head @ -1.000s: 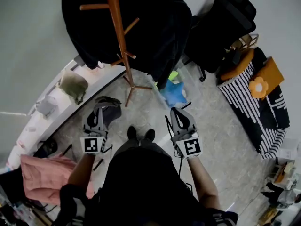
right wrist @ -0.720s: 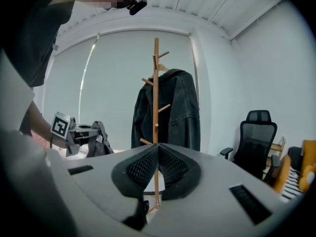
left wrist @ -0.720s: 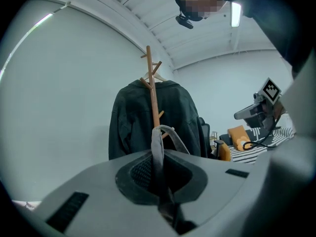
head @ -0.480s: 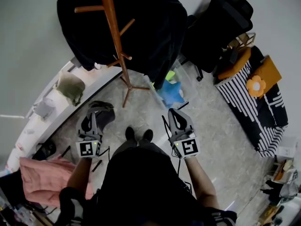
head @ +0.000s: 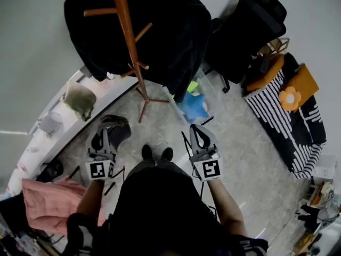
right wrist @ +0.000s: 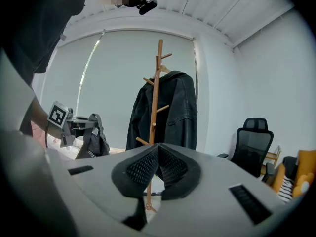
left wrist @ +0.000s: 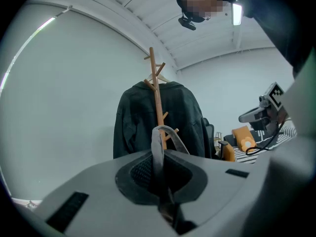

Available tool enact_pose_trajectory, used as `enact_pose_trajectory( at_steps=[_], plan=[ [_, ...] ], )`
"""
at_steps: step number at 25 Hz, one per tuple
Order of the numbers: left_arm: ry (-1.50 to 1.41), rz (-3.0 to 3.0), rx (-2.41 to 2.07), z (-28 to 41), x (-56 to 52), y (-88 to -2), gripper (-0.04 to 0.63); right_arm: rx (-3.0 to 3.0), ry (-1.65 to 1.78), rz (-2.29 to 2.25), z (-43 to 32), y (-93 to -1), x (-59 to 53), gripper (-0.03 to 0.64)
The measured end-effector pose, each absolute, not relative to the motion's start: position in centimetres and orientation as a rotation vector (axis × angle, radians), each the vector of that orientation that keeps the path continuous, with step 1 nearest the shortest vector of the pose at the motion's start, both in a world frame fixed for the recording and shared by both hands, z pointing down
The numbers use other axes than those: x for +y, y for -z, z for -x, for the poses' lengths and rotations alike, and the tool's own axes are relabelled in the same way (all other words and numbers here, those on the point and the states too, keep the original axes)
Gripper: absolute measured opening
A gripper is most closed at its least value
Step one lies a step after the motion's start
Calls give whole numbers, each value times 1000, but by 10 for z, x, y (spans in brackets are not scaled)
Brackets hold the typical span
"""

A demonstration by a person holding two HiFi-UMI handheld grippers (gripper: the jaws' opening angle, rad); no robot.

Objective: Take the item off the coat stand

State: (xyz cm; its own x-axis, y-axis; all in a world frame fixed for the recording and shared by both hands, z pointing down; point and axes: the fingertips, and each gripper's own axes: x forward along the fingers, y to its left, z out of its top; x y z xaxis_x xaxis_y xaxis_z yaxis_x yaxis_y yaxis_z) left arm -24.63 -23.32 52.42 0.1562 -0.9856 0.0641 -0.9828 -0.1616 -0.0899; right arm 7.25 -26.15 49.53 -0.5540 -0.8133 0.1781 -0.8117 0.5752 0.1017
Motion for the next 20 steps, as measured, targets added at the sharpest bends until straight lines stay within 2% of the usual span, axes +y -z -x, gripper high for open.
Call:
enact_pose_trajectory(
  at_steps=[20],
  plan=[
    [143,2370,1990,240,-241,-520,29,-2574,39,-1336,-68,-500,-269,18]
  ],
)
